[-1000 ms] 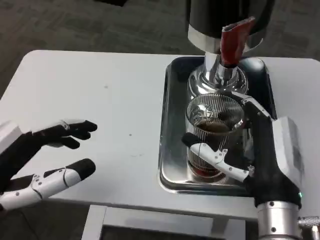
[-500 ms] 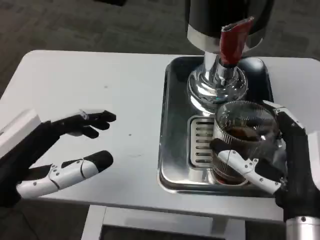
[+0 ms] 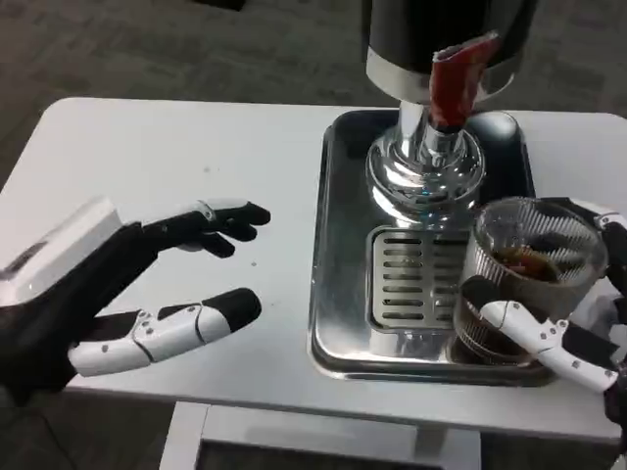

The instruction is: Grasp the cup under the faucet to collect the drink, then remove the cup.

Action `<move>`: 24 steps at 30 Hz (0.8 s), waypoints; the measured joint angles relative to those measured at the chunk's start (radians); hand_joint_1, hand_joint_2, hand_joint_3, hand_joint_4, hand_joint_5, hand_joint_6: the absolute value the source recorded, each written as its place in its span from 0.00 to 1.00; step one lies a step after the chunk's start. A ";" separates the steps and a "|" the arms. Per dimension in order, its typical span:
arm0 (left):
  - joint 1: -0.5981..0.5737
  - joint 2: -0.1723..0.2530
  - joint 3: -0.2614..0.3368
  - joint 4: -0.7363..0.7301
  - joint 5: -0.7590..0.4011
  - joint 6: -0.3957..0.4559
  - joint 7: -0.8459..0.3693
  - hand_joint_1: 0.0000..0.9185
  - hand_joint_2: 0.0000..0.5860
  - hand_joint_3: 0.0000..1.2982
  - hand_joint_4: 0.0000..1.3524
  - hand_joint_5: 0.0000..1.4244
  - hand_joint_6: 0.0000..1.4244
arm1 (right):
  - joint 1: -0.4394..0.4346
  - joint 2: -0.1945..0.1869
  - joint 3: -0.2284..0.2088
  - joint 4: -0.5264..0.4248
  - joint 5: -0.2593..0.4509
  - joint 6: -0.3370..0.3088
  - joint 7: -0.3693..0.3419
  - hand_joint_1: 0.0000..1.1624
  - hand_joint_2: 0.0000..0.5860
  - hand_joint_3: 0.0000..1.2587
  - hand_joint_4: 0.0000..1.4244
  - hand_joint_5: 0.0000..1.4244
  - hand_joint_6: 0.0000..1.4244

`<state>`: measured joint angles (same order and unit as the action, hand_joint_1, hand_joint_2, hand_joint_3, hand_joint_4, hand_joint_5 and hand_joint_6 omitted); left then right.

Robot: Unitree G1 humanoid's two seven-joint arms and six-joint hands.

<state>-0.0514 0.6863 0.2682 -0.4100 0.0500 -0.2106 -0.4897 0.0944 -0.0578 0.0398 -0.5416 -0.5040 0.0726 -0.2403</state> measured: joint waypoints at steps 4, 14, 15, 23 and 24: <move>-0.004 0.000 -0.008 -0.018 -0.002 0.005 0.000 0.10 0.25 0.20 0.19 0.22 0.20 | 0.027 -0.005 -0.026 -0.062 0.028 -0.001 0.028 0.75 0.33 0.81 0.86 1.00 1.00; -0.022 0.000 -0.013 -0.085 -0.011 0.019 -0.001 0.07 0.22 0.18 0.16 0.19 0.19 | 0.090 -0.032 -0.063 -0.180 0.076 -0.015 0.096 0.75 0.34 0.82 0.86 1.00 1.00; -0.020 0.000 -0.013 -0.101 -0.019 0.021 -0.005 0.06 0.21 0.18 0.14 0.18 0.18 | 0.099 -0.033 -0.070 -0.191 0.083 -0.018 0.101 0.75 0.34 0.82 0.86 1.00 1.00; 0.049 0.011 0.037 -0.223 -0.040 0.014 -0.036 0.00 0.15 0.16 0.08 0.12 0.14 | 0.146 -0.053 -0.096 -0.254 0.131 -0.048 0.152 0.75 0.36 0.83 0.87 1.00 1.00; 0.056 0.012 0.046 -0.234 -0.041 0.013 -0.037 0.00 0.15 0.16 0.08 0.12 0.14 | 0.147 -0.055 -0.098 -0.255 0.139 -0.052 0.158 0.75 0.36 0.83 0.87 1.00 1.00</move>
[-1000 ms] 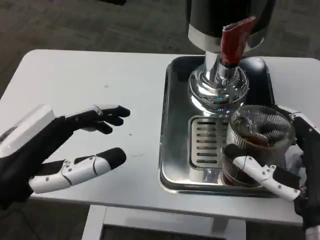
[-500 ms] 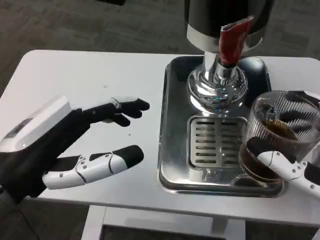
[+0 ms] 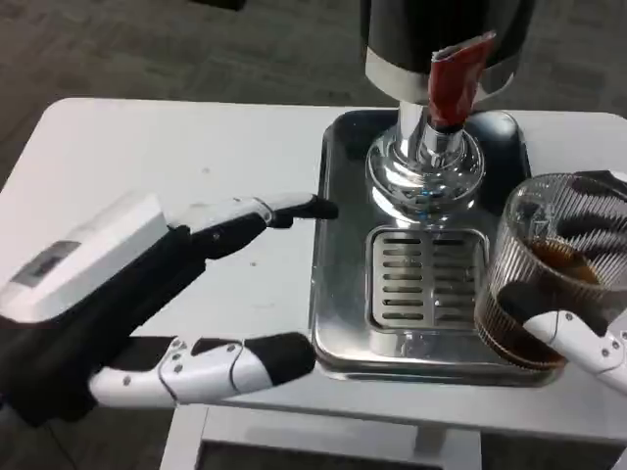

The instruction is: Grasp the cup under the faucet to collect the drink, then remove the cup.

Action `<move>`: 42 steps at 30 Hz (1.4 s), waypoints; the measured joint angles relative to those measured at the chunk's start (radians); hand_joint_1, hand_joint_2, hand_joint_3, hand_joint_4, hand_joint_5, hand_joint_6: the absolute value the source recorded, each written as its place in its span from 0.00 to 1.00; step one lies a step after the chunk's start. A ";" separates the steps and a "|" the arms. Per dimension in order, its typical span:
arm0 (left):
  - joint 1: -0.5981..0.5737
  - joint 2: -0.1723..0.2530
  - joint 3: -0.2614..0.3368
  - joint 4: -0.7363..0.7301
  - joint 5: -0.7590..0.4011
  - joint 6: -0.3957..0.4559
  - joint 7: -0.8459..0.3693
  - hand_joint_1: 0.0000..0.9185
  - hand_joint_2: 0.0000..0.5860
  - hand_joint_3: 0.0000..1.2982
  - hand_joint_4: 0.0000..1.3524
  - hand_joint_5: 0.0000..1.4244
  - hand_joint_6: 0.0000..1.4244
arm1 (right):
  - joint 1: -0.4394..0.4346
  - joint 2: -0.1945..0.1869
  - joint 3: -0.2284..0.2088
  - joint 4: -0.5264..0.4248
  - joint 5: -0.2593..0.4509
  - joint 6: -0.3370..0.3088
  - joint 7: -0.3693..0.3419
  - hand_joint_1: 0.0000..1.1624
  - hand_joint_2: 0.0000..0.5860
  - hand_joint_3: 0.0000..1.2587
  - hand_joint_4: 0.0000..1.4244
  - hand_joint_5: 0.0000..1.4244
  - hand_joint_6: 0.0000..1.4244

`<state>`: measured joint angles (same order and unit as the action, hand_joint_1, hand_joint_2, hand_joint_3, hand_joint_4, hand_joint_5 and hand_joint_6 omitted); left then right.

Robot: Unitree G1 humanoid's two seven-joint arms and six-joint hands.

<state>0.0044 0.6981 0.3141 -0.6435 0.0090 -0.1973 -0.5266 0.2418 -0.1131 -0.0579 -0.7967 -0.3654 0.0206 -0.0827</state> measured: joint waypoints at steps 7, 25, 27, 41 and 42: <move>0.077 0.000 0.049 -0.081 -0.002 0.005 -0.023 0.00 0.16 0.13 0.05 0.08 0.11 | 0.028 -0.013 -0.008 -0.015 0.019 -0.007 0.041 0.75 0.36 0.84 0.88 1.00 1.00; 0.208 0.005 0.192 -0.275 -0.002 0.047 -0.083 0.00 0.14 0.08 0.00 0.02 0.07 | 0.024 -0.019 0.027 -0.063 0.023 -0.012 0.119 0.75 0.36 0.85 0.89 1.00 1.00; 0.230 0.004 0.214 -0.294 0.001 0.048 -0.089 0.00 0.15 0.07 0.00 0.02 0.06 | 0.015 -0.023 0.035 -0.067 0.021 -0.012 0.127 0.75 0.36 0.85 0.89 1.00 1.00; 0.306 -0.001 0.309 -0.337 0.036 0.064 -0.116 0.00 0.16 0.03 0.00 0.00 0.03 | -0.017 -0.061 0.124 -0.068 -0.049 -0.012 0.155 0.76 0.36 0.85 0.89 1.00 1.00; 0.313 -0.001 0.316 -0.338 0.036 0.064 -0.117 0.00 0.16 0.03 0.00 0.00 0.03 | -0.018 -0.068 0.130 -0.068 -0.058 -0.012 0.160 0.76 0.36 0.85 0.89 1.00 1.00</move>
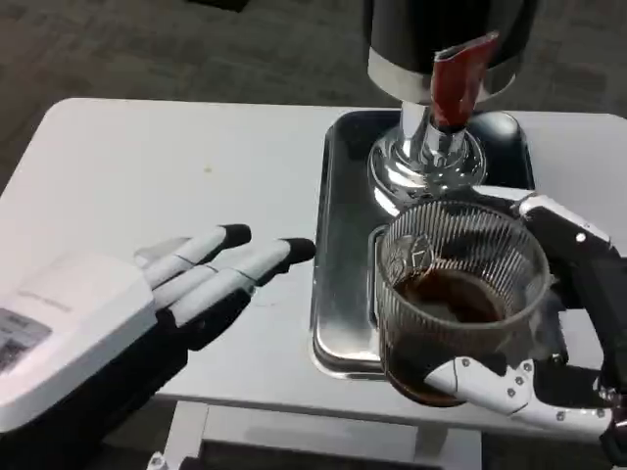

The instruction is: Grasp the cup under the faucet to collect the drink, then remove the cup.

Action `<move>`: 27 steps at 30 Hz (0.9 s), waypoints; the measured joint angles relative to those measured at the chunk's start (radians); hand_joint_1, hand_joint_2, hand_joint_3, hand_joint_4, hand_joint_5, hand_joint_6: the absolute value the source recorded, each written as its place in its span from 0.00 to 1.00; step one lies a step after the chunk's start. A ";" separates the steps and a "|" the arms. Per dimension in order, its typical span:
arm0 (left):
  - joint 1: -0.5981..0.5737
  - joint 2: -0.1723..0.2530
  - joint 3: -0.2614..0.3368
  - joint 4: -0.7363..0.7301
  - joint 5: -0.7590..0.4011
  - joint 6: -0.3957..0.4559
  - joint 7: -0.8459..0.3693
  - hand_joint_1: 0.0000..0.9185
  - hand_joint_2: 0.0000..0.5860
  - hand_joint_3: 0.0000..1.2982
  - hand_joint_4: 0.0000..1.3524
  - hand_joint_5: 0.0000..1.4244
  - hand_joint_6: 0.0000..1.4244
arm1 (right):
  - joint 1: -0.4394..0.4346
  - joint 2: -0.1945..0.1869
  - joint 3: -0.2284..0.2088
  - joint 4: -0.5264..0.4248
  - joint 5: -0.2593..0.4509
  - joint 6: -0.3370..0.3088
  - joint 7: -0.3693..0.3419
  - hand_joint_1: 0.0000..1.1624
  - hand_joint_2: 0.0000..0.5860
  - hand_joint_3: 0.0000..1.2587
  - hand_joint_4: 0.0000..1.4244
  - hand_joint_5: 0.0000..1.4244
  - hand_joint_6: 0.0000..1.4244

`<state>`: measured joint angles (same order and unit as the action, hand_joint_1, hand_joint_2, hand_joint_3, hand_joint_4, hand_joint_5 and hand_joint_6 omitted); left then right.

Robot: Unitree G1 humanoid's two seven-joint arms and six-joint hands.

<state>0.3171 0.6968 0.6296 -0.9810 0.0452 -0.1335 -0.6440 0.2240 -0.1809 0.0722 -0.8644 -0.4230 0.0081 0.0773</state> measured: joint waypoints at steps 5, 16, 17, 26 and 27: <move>0.027 -0.011 0.030 -0.003 0.000 -0.010 -0.001 0.00 0.16 0.02 0.00 0.00 0.03 | -0.001 -0.021 0.016 0.000 -0.012 0.000 0.021 0.76 0.36 0.85 0.89 1.00 1.00; 0.072 -0.033 0.064 -0.033 0.000 -0.061 -0.013 0.00 0.17 0.00 0.00 0.00 0.02 | 0.026 -0.030 0.012 -0.009 -0.019 0.000 0.031 0.76 0.36 0.85 0.89 1.00 1.00; 0.073 -0.033 0.065 -0.033 0.000 -0.065 -0.013 0.00 0.17 0.00 0.00 0.00 0.02 | 0.030 -0.030 0.012 -0.010 -0.019 0.000 0.031 0.76 0.36 0.85 0.89 1.00 1.00; 0.121 -0.049 0.056 -0.039 0.014 -0.109 -0.025 0.00 0.17 0.00 0.00 0.00 0.02 | 0.057 -0.035 0.000 -0.013 -0.018 -0.015 0.038 0.75 0.38 0.86 0.89 1.00 1.00; 0.126 -0.049 0.055 -0.040 0.020 -0.115 -0.026 0.00 0.17 0.00 0.00 0.00 0.02 | 0.057 -0.036 -0.001 -0.013 -0.018 -0.017 0.039 0.75 0.38 0.86 0.89 1.00 1.00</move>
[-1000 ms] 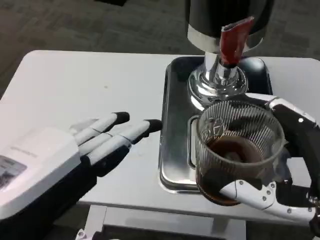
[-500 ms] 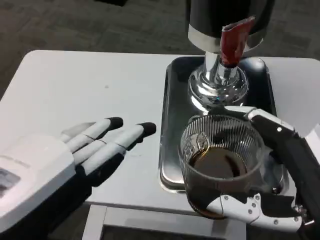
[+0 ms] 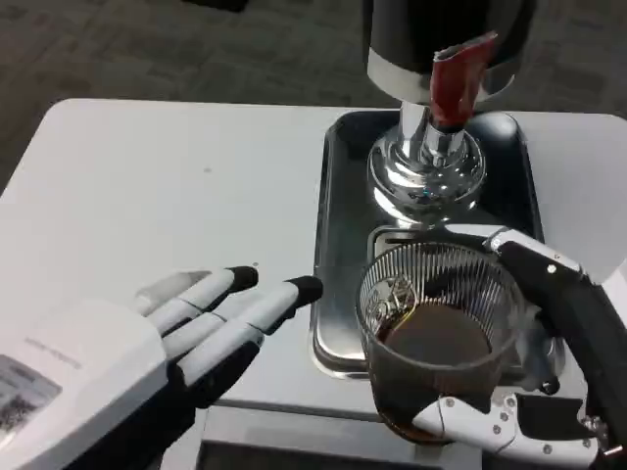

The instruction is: Grasp the cup under the faucet to collect the drink, then remove the cup.

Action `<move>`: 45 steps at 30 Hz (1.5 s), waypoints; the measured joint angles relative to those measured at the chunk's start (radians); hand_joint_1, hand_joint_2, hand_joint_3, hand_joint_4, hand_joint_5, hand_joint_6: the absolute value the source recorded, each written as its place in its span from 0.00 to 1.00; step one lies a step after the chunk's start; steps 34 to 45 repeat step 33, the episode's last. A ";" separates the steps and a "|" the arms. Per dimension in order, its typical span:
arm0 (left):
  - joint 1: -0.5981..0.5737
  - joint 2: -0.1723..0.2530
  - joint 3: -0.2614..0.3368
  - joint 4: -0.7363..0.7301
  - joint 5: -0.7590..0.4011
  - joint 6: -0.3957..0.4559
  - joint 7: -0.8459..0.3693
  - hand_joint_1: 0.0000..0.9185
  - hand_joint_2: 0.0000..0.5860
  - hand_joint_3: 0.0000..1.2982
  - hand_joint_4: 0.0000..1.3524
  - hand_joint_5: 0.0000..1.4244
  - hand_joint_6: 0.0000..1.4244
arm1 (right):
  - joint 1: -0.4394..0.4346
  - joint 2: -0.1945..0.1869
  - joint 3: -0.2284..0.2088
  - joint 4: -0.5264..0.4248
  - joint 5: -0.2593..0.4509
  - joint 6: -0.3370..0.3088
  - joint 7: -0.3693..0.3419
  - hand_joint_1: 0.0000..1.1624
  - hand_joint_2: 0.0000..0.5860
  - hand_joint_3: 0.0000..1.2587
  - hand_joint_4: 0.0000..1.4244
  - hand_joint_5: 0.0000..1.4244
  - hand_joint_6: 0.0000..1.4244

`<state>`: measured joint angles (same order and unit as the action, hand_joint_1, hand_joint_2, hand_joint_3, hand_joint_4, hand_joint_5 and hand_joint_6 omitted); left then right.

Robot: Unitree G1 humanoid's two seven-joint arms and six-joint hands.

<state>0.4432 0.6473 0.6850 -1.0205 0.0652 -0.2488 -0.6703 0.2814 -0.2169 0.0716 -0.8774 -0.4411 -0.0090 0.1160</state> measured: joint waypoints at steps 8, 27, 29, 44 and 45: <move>0.023 -0.022 -0.002 0.000 0.024 -0.002 0.000 0.00 0.17 0.00 0.00 0.00 0.02 | 0.017 -0.007 -0.004 0.000 0.000 -0.025 0.003 0.75 0.38 0.86 0.89 1.00 1.00; 0.036 -0.036 0.009 0.000 0.023 -0.020 0.000 0.00 0.17 0.00 0.00 0.00 0.02 | 0.006 -0.007 0.008 0.001 -0.008 -0.025 0.008 0.74 0.39 0.86 0.89 1.00 1.00; 0.036 -0.036 0.009 0.000 0.023 -0.020 0.000 0.00 0.17 0.00 0.00 0.00 0.02 | 0.006 -0.007 0.008 0.001 -0.008 -0.025 0.008 0.74 0.39 0.86 0.89 1.00 1.00; 0.033 -0.035 0.009 0.001 0.022 -0.019 0.000 0.00 0.17 0.00 0.00 0.00 0.02 | 0.006 -0.006 0.011 0.001 -0.009 -0.025 0.008 0.74 0.39 0.86 0.89 1.00 1.00; 0.033 -0.035 0.009 0.001 0.022 -0.019 0.000 0.00 0.17 0.00 0.00 0.00 0.02 | 0.006 -0.006 0.011 0.001 -0.009 -0.025 0.008 0.74 0.39 0.86 0.89 1.00 1.00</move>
